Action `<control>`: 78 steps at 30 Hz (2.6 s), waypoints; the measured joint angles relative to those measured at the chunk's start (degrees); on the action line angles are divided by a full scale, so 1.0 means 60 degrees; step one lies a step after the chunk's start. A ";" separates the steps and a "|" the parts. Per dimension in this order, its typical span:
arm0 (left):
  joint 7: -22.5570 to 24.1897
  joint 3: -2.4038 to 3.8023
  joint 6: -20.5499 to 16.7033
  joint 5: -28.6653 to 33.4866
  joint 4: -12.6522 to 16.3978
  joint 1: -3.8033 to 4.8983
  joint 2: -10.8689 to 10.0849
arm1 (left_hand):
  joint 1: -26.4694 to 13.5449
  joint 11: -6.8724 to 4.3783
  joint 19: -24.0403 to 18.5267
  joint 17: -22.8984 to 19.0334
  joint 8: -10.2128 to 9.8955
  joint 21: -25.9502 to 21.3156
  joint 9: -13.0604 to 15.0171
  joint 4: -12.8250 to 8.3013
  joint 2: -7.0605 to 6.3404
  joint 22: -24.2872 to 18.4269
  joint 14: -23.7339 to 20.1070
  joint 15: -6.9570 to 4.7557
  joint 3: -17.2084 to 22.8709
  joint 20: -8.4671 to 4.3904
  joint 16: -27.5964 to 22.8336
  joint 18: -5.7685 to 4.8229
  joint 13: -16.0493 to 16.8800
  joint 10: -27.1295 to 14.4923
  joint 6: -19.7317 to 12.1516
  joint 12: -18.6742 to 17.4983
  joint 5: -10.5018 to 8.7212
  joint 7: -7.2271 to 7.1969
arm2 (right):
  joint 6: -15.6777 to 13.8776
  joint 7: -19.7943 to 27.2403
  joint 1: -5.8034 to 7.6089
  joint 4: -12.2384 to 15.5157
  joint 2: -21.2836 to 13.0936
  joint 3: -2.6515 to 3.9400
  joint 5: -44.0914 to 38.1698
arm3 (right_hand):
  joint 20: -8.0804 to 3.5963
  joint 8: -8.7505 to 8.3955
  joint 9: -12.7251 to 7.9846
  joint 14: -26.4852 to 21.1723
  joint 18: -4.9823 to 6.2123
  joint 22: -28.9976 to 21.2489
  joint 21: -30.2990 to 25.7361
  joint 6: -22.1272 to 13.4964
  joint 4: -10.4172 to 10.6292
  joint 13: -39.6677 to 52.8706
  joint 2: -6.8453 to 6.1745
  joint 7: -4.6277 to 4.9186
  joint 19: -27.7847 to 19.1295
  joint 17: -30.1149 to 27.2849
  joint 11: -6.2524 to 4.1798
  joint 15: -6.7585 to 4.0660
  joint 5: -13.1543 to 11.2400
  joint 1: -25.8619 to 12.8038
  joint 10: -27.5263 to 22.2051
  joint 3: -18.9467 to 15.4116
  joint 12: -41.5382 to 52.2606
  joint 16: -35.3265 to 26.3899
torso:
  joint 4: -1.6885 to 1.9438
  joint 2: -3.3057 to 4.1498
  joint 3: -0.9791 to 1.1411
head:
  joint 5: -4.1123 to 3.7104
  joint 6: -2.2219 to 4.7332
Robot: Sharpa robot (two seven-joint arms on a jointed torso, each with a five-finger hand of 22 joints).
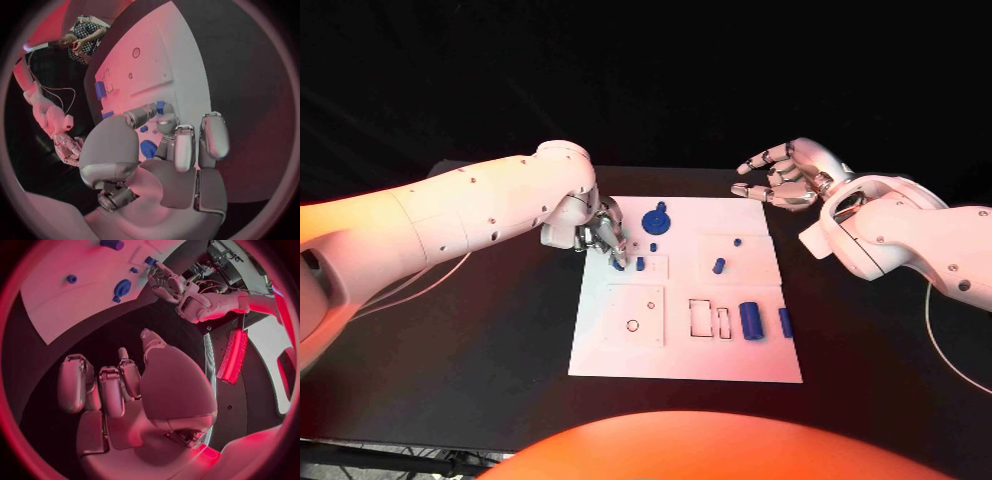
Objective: Assemble the parts on the task board
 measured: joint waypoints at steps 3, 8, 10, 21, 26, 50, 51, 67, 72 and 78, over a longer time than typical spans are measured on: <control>0.0004 0.0004 -0.0027 0.0090 0.0026 0.0001 -0.0048 | 0.0001 0.0020 -0.0048 0.0000 -0.0085 -0.0027 -0.0050 0.0026 0.0001 -0.0030 0.0015 0.0015 0.0026 -0.0018 0.0000 -0.0001 0.0057 -0.0020 -0.0016 0.0005 -0.0001 0.0015 | 0.0000 0.0001 0.0000 -0.0002 0.0000 0.0000 -0.0003 | 0.0000 0.0000 -0.0019 0.0000 0.0000 0.0000 0.0000 0.0000 0.0000 0.0000 0.0000 0.0000 0.0000 0.0000 0.0000 0.0000 0.0000 0.0000 0.0000 0.0000 0.0000 0.0000 | 0.0001 0.0000 0.0001 | -0.0005 0.0000; 0.0007 0.0033 -0.0065 0.0258 0.0096 -0.0003 -0.0147 | 0.0057 0.0144 -0.0123 0.0000 -0.0204 -0.0099 -0.0032 0.0064 0.0159 -0.0117 0.0015 0.0084 0.0064 0.0056 0.0000 -0.0001 -0.0078 -0.0145 -0.0118 -0.0019 -0.0005 0.0053 | 0.0000 0.0001 0.0000 -0.0003 0.0000 0.0000 -0.0007 | 0.0000 0.0000 -0.0022 0.0000 0.0000 0.0000 0.0000 0.0000 0.0000 -0.0001 0.0000 0.0000 0.0000 -0.0001 0.0000 0.0000 0.0000 0.0000 0.0000 0.0000 0.0000 0.0000 | 0.0002 -0.0002 0.0002 | -0.0006 0.0000; 0.0006 0.0049 -0.0068 0.0299 0.0121 -0.0005 -0.0192 | 0.0040 0.0205 -0.0141 0.0000 -0.0223 -0.0138 -0.0029 0.0092 0.0190 -0.0152 0.0015 0.0085 0.0092 0.0074 -0.0039 -0.0001 -0.0098 -0.0207 -0.0170 -0.0049 -0.0005 0.0096 | 0.0000 0.0002 0.0000 -0.0004 0.0000 0.0000 -0.0009 | 0.0000 0.0000 -0.0022 0.0000 0.0000 0.0000 0.0000 0.0000 0.0000 -0.0001 0.0000 0.0000 0.0000 -0.0001 0.0000 0.0000 0.0000 0.0000 0.0000 0.0000 0.0000 0.0000 | 0.0004 -0.0004 0.0003 | -0.0003 0.0000; -0.0021 0.0093 -0.0072 0.0398 0.0251 -0.0007 -0.0397 | 0.0129 0.0289 -0.0302 0.0000 -0.0387 -0.0248 0.0093 0.0199 0.0480 -0.0314 0.0015 0.0186 0.0199 0.0133 -0.0111 -0.0001 -0.0231 -0.0531 -0.0327 -0.0144 -0.0042 0.0225 | 0.0001 0.0004 0.0000 -0.0004 0.0000 0.0000 -0.0013 | 0.0000 0.0000 -0.0022 0.0000 0.0000 -0.0002 0.0000 0.0000 0.0000 -0.0002 0.0000 0.0000 0.0000 -0.0002 0.0000 0.0000 0.0000 0.0000 0.0000 0.0000 0.0000 0.0000 | 0.0004 -0.0005 0.0006 | 0.0011 0.0000; -0.0022 0.0098 -0.0155 0.0413 0.0275 -0.0007 -0.0440 | 0.0129 0.0322 -0.0335 0.0000 -0.0389 -0.0248 0.0159 0.0199 0.0480 -0.0315 -0.0018 0.0218 0.0198 0.0166 -0.0111 -0.0001 -0.0235 -0.0564 -0.0342 -0.0144 -0.0007 0.0240 | 0.0002 0.0005 0.0000 -0.0004 0.0000 0.0000 -0.0014 | 0.0000 0.0037 -0.0022 0.0000 0.0000 -0.0003 -0.0038 0.0000 0.0000 -0.0002 0.0000 0.0000 0.0000 -0.0003 0.0000 0.0000 0.0000 0.0000 0.0000 0.0000 0.0000 0.0000 | 0.0003 -0.0004 0.0006 | 0.0015 0.0000; 0.0223 0.0324 -0.0908 0.1978 0.0866 -0.0010 -0.1227 | 0.0575 0.0318 -0.0440 0.0000 -0.0079 -0.0359 0.0584 0.0249 0.0180 -0.0408 0.0016 0.0252 0.0249 0.0204 -0.0149 0.0000 -0.0405 -0.0765 -0.0390 -0.0217 -0.0009 0.0289 | 0.0159 0.0017 0.0000 0.0116 0.0021 0.0000 -0.0226 | 0.0000 0.0037 -0.0045 0.0037 0.0000 -0.0005 -0.0038 0.0000 -0.0133 -0.0003 -0.0027 0.0000 0.0000 -0.0005 -0.0026 -0.0036 0.0000 0.0230 -0.0027 0.0133 0.0000 0.0000 | 0.0014 -0.0012 0.0004 | 0.0001 0.0145; 0.0228 0.0325 -0.0891 0.2011 0.0891 -0.0010 -0.1229 | 0.0625 0.0282 -0.0440 0.0000 -0.0042 -0.0359 0.0644 0.0275 0.0129 -0.0365 0.0016 0.0253 0.0275 0.0204 -0.0149 0.0000 -0.0382 -0.0729 -0.0389 -0.0185 -0.0010 0.0289 | 0.0171 0.0017 0.0000 0.0120 0.0022 0.0000 -0.0248 | 0.0000 0.0037 -0.0045 0.0037 0.0000 -0.0005 -0.0038 0.0000 -0.0133 -0.0003 -0.0027 0.0000 0.0000 -0.0005 -0.0026 -0.0036 0.0000 0.0230 -0.0027 0.0133 0.0000 0.0000 | 0.0014 -0.0012 0.0004 | 0.0004 0.0147; 0.0172 0.0313 -0.0580 0.0743 0.0924 -0.0010 -0.1022 | 0.0668 0.0071 -0.0179 0.0000 0.0204 -0.0092 0.0647 0.0436 0.0086 0.0011 -0.0002 0.0162 0.0436 0.0084 -0.0037 -0.0002 -0.0033 -0.0262 -0.0381 0.0033 0.0030 0.0285 | 0.0216 0.0017 -0.0001 0.0138 0.0031 -0.0006 -0.0393 | 0.0000 0.0074 -0.0044 0.0036 0.0000 -0.0006 -0.0038 0.0000 -0.0133 -0.0004 -0.0027 0.0000 0.0000 -0.0006 -0.0027 -0.0036 0.0000 0.0230 -0.0027 0.0133 0.0000 0.0000 | 0.0002 -0.0005 0.0003 | 0.0057 0.0163; 0.0149 0.0298 -0.0590 0.0160 0.0925 -0.0010 -0.0918 | 0.0667 0.0048 -0.0127 0.0000 0.0205 -0.0020 0.0647 0.0500 0.0085 0.0101 0.0017 0.0113 0.0500 0.0033 0.0001 -0.0001 0.0037 -0.0179 -0.0355 0.0072 0.0102 0.0306 | 0.0214 0.0017 -0.0002 0.0134 0.0032 -0.0006 -0.0406 | 0.0000 0.0074 -0.0044 0.0036 -0.0001 -0.0006 -0.0038 0.0000 -0.0105 -0.0004 -0.0027 0.0000 0.0000 -0.0006 -0.0026 -0.0036 0.0000 0.0230 -0.0027 0.0160 0.0000 0.0000 | 0.0000 0.0002 0.0002 | 0.0064 0.0162; 0.0134 0.0223 -0.0617 -0.0181 0.0915 -0.0010 -0.0790 | 0.0539 -0.0037 -0.0025 0.0000 0.0262 0.0048 0.0647 0.0553 -0.0043 0.0191 0.0017 0.0045 0.0553 -0.0001 0.0001 -0.0001 0.0091 -0.0028 -0.0279 0.0080 0.0258 0.0258 | 0.0212 0.0017 -0.0006 0.0129 0.0040 -0.0007 -0.0413 | 0.0000 0.0074 -0.0044 0.0036 0.0000 0.0002 -0.0038 0.0000 -0.0105 -0.0004 -0.0027 0.0000 0.0000 0.0002 -0.0027 -0.0035 0.0000 0.0230 -0.0027 0.0160 0.0000 0.0000 | 0.0000 0.0002 0.0002 | 0.0064 0.0149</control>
